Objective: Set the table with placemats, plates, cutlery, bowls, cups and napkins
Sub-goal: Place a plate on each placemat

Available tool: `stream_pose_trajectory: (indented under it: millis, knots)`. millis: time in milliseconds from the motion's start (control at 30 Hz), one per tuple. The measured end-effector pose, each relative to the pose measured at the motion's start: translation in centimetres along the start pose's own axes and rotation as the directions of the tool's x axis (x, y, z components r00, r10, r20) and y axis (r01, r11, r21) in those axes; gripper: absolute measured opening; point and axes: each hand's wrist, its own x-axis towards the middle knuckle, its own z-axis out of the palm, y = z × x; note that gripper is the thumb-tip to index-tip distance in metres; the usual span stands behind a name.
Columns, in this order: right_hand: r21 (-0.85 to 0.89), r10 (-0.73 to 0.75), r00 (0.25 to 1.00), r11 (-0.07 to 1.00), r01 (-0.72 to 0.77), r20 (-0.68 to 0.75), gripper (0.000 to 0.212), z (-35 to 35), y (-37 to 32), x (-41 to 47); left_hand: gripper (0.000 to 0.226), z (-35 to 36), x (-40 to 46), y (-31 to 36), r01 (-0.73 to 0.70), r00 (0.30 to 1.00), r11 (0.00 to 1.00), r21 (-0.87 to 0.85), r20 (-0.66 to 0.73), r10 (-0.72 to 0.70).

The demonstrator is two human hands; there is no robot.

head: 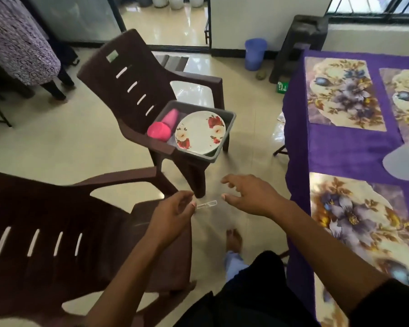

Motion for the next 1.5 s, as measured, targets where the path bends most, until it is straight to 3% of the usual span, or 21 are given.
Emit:
stream_pose_trajectory:
  millis: [133, 267, 500, 800, 933, 1000, 1100, 1167, 1300, 1500]
  knots:
    - [0.003, 0.042, 0.998, 0.999, -0.042, 0.046, 0.049, -4.3, 2.2, 6.8, 0.032, -0.2, 6.9, 1.0, 0.084, 0.996, 0.995, -0.054, 0.002, -0.084]
    - [-0.034, 0.018, 1.0, 0.999, -0.018, 0.002, 0.05, -10.1, 4.0, 15.7, 0.03, -1.3, 15.9, 2.2, 0.126, 0.991, 0.988, -0.087, -0.041, -0.13]
    - [-0.002, 0.048, 0.999, 0.999, -0.048, 0.011, 0.047, -13.0, 6.1, 26.5, 0.032, -1.7, 27.0, 2.5, 0.209, 0.972, 0.963, -0.17, -0.068, -0.223]
    - [0.131, 0.212, 0.976, 0.968, -0.216, 0.044, 0.053, -11.3, 9.5, 42.7, 0.045, -3.4, 46.9, -3.8, 0.408, 0.909, 0.865, -0.292, 0.037, -0.416]
    - [0.188, 0.293, 0.952, 0.934, -0.304, 0.085, 0.055, -8.4, 12.0, 49.2, 0.011, -2.6, 52.8, -9.1, 0.533, 0.842, 0.794, -0.292, 0.096, -0.53]
    - [0.205, 0.286, 0.955, 0.933, -0.296, 0.074, 0.045, -7.1, 13.2, 51.9, 0.011, -2.0, 54.9, -11.4, 0.587, 0.807, 0.763, -0.272, 0.115, -0.58]
    - [0.182, 0.259, 0.965, 0.948, -0.262, 0.037, 0.026, -5.6, 15.2, 57.1, 0.039, -0.5, 58.8, -15.3, 0.627, 0.778, 0.746, -0.225, 0.126, -0.615]
    - [0.139, 0.295, 0.955, 0.945, -0.297, 0.033, 0.034, -4.8, 17.0, 60.3, 0.047, 1.1, 60.7, -17.7, 0.638, 0.769, 0.741, -0.208, 0.135, -0.624]
    - [0.061, 0.367, 0.926, 0.926, -0.373, 0.092, 0.051, -2.7, 20.6, 65.0, 0.037, 4.3, 63.0, -21.1, 0.702, 0.712, 0.685, -0.193, 0.153, -0.686]
    - [-0.069, 0.39, 0.908, 0.921, -0.384, 0.151, 0.034, 0.3, 23.0, 67.8, 0.038, 6.8, 64.8, -24.8, 0.797, 0.604, 0.583, -0.161, 0.18, -0.776]
